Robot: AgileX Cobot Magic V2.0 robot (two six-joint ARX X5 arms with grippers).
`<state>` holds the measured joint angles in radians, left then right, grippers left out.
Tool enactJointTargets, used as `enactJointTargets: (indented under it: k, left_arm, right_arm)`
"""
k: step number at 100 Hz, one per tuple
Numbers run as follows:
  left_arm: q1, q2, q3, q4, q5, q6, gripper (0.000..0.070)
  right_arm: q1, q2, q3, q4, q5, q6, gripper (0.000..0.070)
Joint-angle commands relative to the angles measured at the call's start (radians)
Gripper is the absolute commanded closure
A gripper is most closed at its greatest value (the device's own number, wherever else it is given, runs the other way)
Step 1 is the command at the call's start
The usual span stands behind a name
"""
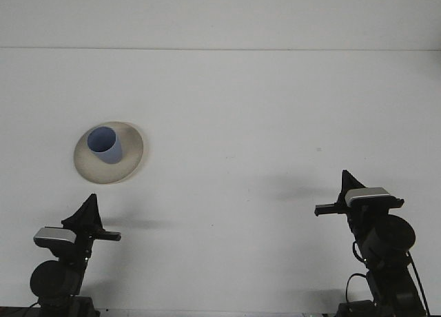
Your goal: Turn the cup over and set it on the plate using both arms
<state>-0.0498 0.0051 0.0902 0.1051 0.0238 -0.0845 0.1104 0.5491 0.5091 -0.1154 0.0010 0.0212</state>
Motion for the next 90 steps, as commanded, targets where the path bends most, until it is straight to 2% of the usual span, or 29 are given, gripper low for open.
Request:
enactJointTargets:
  k: [1, 17, 90]
  left_arm:
    - [0.000, -0.002, -0.016, 0.027, -0.005, 0.013, 0.0689]
    - [0.000, -0.002, -0.076, 0.121, -0.005, 0.005, 0.0689]
    - [0.000, -0.002, -0.076, 0.121, -0.005, 0.001, 0.0689]
  right_arm:
    - [0.001, 0.002, 0.010, 0.011, -0.001, -0.011, 0.0700]
    - [0.001, 0.001, 0.010, 0.011, -0.001, -0.011, 0.0700]
    - [0.001, 0.002, 0.010, 0.011, -0.001, -0.011, 0.0700]
